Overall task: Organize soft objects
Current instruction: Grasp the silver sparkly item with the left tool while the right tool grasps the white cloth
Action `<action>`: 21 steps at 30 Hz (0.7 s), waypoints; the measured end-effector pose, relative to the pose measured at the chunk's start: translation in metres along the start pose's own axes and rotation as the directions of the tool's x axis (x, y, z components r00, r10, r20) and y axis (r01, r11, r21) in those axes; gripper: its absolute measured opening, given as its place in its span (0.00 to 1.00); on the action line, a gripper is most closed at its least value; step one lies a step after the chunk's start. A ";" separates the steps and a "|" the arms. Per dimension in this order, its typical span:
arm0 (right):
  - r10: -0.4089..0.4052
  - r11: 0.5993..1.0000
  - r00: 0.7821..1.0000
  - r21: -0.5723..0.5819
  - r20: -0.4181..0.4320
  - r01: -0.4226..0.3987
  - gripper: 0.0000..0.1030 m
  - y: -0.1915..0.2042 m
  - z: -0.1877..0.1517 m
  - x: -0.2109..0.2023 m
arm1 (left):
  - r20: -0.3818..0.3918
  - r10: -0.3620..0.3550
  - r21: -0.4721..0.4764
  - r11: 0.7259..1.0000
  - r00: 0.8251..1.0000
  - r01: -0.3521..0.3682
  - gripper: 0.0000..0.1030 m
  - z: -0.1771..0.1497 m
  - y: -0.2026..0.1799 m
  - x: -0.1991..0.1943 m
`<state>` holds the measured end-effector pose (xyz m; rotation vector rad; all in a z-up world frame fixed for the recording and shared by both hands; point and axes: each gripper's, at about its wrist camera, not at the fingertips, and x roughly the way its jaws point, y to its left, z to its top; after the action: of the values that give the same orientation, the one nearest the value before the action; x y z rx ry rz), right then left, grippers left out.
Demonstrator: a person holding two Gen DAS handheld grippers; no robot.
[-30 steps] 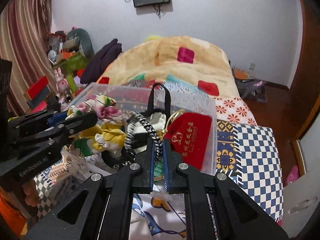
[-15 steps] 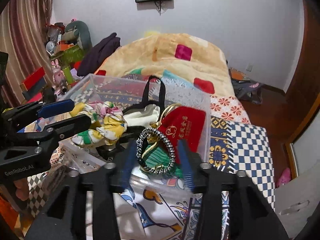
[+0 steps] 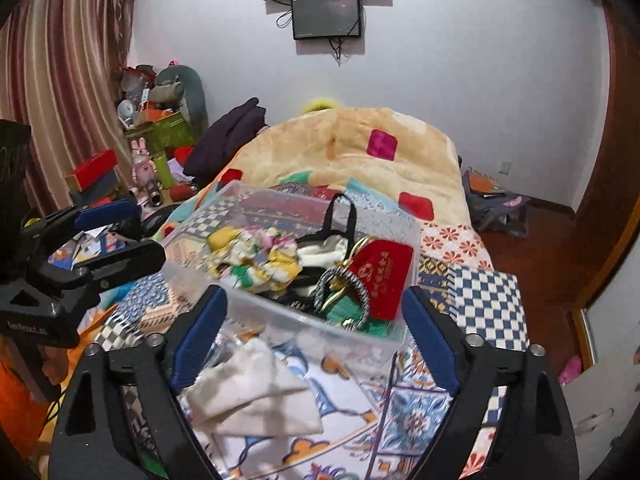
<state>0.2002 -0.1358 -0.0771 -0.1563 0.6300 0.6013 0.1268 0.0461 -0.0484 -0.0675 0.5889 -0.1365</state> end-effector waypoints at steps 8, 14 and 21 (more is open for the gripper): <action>0.036 0.999 0.993 0.006 -0.109 -0.036 0.88 0.012 -0.029 0.024 | -0.096 0.027 -0.022 0.999 0.995 -0.029 0.99 -0.033 0.012 0.007; 0.098 0.995 0.972 0.041 -0.212 -0.091 0.88 0.016 -0.048 0.052 | -0.178 0.047 -0.046 0.997 0.983 -0.056 0.99 -0.063 0.021 0.023; 0.138 0.990 0.944 0.058 -0.300 -0.127 0.82 0.020 -0.063 0.072 | -0.258 0.048 -0.066 0.996 0.965 -0.067 0.98 -0.089 0.027 0.047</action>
<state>0.2038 -0.1046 -0.1695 -0.1737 0.9554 0.7016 0.1184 0.0632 -0.1511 -0.1059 0.8537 -0.0668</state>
